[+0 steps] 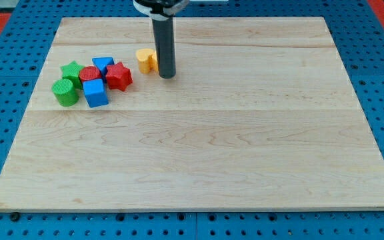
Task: Push the yellow heart to the top of the triangle
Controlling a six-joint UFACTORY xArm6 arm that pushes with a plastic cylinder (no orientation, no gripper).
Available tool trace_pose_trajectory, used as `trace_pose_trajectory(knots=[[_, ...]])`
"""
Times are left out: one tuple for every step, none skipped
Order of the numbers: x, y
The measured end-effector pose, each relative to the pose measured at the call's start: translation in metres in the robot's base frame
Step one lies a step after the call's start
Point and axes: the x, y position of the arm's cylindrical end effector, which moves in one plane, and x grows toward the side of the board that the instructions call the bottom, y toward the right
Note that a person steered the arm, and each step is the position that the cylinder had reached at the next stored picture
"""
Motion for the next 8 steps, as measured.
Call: trace_pose_trajectory(knots=[[-0.018, -0.027], [-0.015, -0.079], [-0.045, -0.074], [-0.074, -0.074], [-0.100, -0.102], [-0.118, -0.138], [-0.123, -0.079], [-0.123, 0.031]])
